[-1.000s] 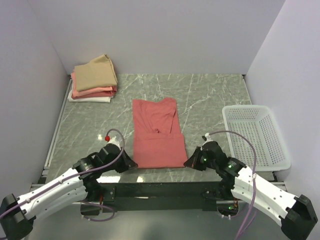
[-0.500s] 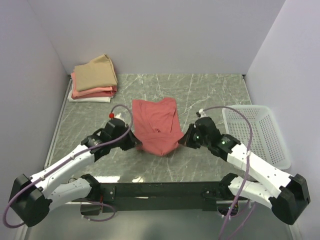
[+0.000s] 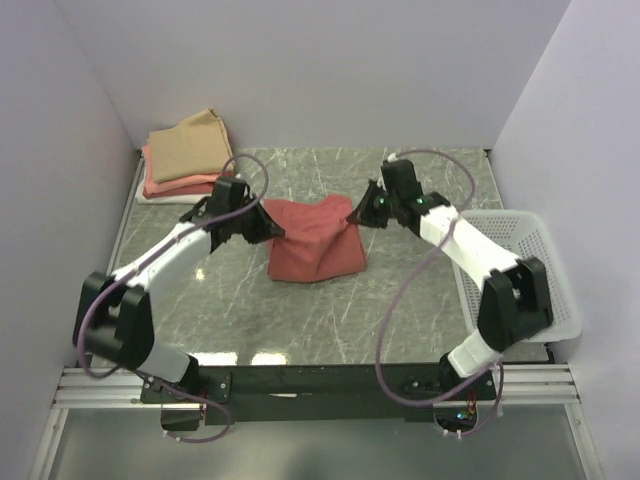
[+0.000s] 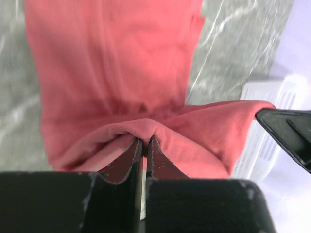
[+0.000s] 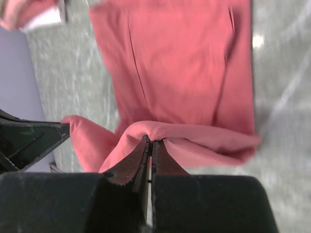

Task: Fold and stack the t-shirts
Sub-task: Fold the tshirt

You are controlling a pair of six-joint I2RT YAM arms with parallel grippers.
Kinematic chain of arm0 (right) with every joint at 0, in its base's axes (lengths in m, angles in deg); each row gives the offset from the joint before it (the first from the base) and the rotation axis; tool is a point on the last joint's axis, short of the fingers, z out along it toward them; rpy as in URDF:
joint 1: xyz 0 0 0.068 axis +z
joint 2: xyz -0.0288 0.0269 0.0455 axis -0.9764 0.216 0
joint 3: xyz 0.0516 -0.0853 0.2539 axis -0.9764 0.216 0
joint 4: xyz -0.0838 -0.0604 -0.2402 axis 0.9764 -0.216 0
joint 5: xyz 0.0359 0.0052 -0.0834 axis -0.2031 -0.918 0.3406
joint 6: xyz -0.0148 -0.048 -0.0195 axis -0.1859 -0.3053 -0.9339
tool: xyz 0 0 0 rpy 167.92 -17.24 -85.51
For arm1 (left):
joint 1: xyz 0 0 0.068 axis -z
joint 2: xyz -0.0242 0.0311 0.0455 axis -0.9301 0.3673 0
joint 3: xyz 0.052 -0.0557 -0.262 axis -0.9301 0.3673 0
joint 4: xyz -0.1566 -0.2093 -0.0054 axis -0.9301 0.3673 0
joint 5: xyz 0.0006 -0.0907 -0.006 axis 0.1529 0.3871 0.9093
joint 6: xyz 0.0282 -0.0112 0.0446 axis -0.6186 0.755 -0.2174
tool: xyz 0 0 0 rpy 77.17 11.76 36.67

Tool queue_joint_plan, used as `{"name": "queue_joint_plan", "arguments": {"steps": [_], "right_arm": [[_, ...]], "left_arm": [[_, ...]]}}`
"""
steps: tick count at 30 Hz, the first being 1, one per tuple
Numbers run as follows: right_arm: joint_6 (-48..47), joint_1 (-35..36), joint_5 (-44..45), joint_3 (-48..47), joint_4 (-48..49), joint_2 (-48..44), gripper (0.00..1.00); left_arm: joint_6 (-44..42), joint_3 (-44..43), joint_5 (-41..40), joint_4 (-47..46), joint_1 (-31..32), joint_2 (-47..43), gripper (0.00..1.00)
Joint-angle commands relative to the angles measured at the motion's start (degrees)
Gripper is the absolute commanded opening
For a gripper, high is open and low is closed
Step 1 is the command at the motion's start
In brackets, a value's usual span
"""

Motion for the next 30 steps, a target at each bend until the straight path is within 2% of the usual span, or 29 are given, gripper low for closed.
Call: {"name": "queue_joint_plan", "arguments": {"steps": [1,15,19,22,23,26,28,30], "right_arm": [[-2.58,-3.3,-3.63,-8.89,1.48,7.37,0.0],[-4.25,-10.34,-14.61,-49.85,-3.36,43.31,0.0],[-4.95,-11.05,-16.47,-57.76,-2.83,49.74,0.0],[-5.57,-11.22,-17.26,-63.65,-2.48,52.82,0.17],[-5.92,-11.14,-17.18,-64.36,-2.48,53.61,0.33],[-6.1,-11.48,-16.04,-64.9,-1.87,53.62,0.56],[-6.1,-11.66,-15.68,-64.64,-2.39,53.27,0.61],[-6.97,-11.66,-14.02,-64.46,-3.53,52.13,0.61]], "left_arm": [[-2.59,-7.84,4.8,-3.34,-3.94,6.65,0.0],[-4.96,-33.49,11.31,-4.4,-13.36,36.72,0.01],[-3.82,-34.13,11.84,-7.11,-14.68,38.23,0.01],[-3.12,-33.69,12.45,-9.04,-15.47,38.67,0.01],[-2.77,-32.73,12.54,-9.75,-15.56,38.5,0.01],[-1.97,-30.8,12.54,-12.39,-16.26,37.53,0.01],[-1.89,-31.05,12.63,-12.13,-17.23,37.79,0.05],[-1.71,-30.79,13.16,-12.22,-18.1,37.71,0.09]]}}
